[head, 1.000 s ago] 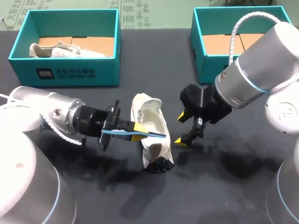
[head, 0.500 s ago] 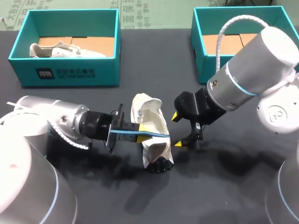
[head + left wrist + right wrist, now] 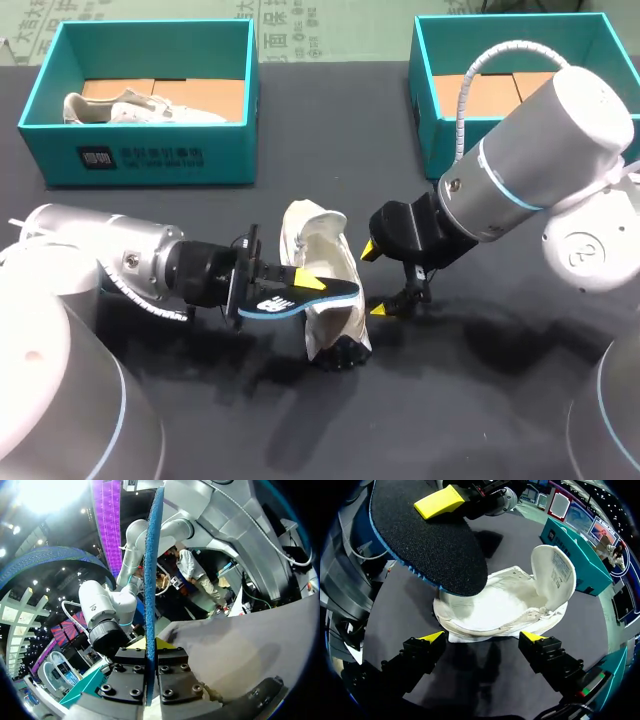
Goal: Take the shoe out of the shoebox, open the shoe tongue, remove and reinsert the insole, then place the shoe into the shoebox
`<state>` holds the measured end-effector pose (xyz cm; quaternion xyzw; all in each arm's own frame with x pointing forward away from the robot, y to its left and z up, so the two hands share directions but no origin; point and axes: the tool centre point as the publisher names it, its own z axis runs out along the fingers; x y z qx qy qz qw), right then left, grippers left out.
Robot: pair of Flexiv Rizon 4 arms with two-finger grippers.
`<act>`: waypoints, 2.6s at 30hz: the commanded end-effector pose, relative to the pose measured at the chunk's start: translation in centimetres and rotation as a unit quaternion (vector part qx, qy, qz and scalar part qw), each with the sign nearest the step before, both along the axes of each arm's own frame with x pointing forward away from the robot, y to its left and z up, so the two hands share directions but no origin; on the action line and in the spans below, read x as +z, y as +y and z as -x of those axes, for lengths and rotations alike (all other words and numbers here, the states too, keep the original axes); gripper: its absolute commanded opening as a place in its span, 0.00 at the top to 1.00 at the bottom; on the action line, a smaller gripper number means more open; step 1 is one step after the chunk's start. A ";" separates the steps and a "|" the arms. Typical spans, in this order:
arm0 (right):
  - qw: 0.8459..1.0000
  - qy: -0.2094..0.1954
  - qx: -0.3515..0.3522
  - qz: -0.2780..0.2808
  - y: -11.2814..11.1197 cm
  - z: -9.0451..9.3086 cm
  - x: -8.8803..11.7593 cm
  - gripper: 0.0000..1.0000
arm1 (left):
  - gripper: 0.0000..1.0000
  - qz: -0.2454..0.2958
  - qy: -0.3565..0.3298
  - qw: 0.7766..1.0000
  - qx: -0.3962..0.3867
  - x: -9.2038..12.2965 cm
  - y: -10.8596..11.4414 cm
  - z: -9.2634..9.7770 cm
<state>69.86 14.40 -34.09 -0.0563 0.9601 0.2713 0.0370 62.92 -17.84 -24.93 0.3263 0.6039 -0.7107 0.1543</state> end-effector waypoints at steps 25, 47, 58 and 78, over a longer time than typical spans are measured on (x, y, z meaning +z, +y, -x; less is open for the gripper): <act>0.999 0.032 0.016 0.027 0.6 0.1 -2.0 0.00 | 1.00 -0.009 -0.029 0.997 0.067 -2.4 0.1 0.2; 0.995 0.053 -0.014 0.085 0.3 -0.5 -1.4 0.00 | 1.00 -0.014 -0.029 0.995 0.093 -2.6 0.2 0.4; 0.995 0.056 -0.016 0.085 0.3 -0.5 -1.5 0.00 | 1.00 -0.028 0.020 0.993 0.116 -2.0 -0.8 -0.2; 0.995 0.056 -0.016 0.085 0.3 -0.5 -1.5 0.00 | 1.00 -0.027 0.076 0.991 0.109 -3.4 -2.2 -2.2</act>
